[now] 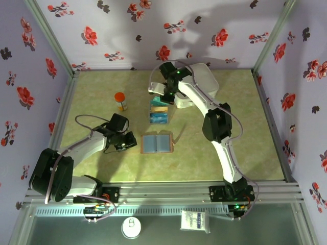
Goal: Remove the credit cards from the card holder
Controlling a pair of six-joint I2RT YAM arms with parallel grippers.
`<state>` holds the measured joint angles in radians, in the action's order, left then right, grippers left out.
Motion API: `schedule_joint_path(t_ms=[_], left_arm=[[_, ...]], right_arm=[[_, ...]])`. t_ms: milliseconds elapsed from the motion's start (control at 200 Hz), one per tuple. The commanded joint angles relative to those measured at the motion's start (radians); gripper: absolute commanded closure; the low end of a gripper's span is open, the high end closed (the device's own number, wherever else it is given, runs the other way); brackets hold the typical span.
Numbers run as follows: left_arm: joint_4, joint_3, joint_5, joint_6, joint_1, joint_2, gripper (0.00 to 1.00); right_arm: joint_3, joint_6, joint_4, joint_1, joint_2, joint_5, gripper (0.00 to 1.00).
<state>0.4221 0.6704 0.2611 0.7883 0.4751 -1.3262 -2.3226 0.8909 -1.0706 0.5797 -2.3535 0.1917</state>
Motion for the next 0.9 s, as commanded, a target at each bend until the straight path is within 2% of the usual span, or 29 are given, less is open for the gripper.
schedule_joint_path(t_ms=[0, 130, 385, 620, 780, 895], left_arm=[[0.027, -0.006, -0.010, -0.028, -0.013, 0.008, 0.87], [0.031, -0.005, -0.010, -0.033, -0.018, 0.007, 0.87], [0.026, -0.012, -0.008, -0.036, -0.025, 0.007, 0.87], [0.026, 0.004, -0.021, -0.057, -0.042, 0.008, 0.86], [0.036, 0.025, -0.078, -0.098, -0.073, 0.007, 0.78], [0.041, 0.041, -0.116, -0.132, -0.109, 0.005, 0.65]], right_arm=[[-0.036, 0.013, 0.029, 0.000, -0.028, 0.026, 0.93], [-0.038, 0.007, 0.043, 0.002, -0.042, 0.016, 0.92], [-0.043, -0.006, 0.075, 0.002, -0.044, -0.046, 0.75], [0.024, -0.059, 0.124, -0.003, 0.027, -0.077, 0.73], [0.192, -0.145, 0.245, -0.013, 0.148, -0.120, 0.65], [0.368, -0.223, 0.357, -0.022, 0.260, -0.159, 0.57]])
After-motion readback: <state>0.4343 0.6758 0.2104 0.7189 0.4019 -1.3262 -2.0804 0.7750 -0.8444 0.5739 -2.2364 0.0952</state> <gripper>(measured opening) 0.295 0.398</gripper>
